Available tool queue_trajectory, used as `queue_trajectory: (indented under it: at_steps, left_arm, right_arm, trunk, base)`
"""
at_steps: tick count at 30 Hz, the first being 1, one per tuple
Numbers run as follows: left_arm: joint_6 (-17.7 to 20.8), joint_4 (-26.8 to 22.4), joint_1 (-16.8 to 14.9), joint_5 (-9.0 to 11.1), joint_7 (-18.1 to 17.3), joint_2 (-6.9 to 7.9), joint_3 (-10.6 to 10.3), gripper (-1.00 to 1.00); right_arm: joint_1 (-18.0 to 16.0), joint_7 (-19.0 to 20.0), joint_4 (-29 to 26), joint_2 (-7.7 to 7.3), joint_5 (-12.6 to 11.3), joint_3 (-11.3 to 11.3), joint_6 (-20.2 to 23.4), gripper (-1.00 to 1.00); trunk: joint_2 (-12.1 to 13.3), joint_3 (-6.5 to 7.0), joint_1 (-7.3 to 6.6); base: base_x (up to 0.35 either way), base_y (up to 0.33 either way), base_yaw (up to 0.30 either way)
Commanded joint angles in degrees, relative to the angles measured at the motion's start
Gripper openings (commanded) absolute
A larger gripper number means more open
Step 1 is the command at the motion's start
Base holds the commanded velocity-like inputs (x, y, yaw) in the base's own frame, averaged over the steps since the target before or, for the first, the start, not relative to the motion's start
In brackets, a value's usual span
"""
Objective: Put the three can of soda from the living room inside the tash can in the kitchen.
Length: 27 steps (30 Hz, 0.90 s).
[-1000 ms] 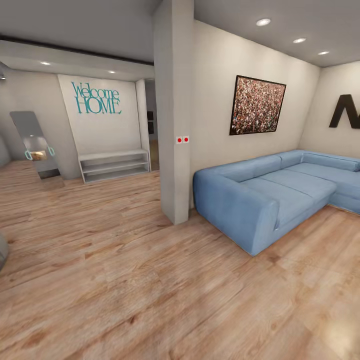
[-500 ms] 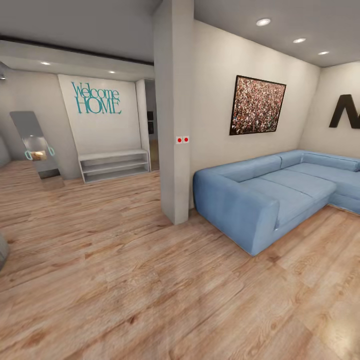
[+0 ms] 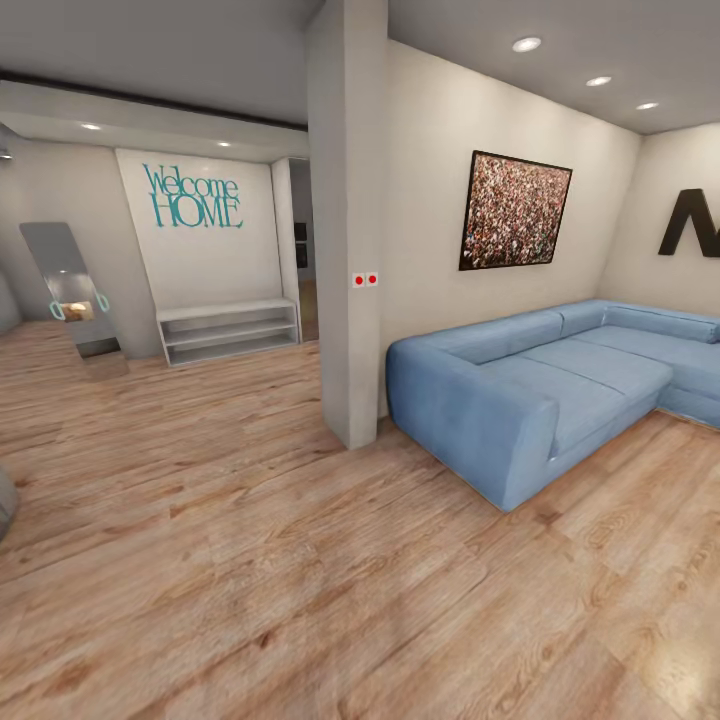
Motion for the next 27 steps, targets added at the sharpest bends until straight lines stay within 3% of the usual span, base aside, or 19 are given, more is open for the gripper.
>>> queue_trajectory:
  at_steps: [1, 27]
  left_arm:
    - [-0.2, -0.1, 0.0, 0.0, 0.0, -0.01, 0.0, 1.00]
    - [-0.4, -0.2, 0.0, 0.0, 0.0, -0.03, 0.0, 1.00]
  right_arm:
    - [0.0, 0.0, 0.0, 0.05, 0.0, 0.0, 0.0, 1.00]
    - [0.0, 0.0, 0.0, 0.11, 0.0, 0.0, 0.0, 1.00]
  trunk:
    - [0.0, 0.00, 0.00]
    - [0.0, 0.00, 0.00]
  base:
    - [0.000, 0.000, 0.000]
    - [0.000, 0.000, 0.000]
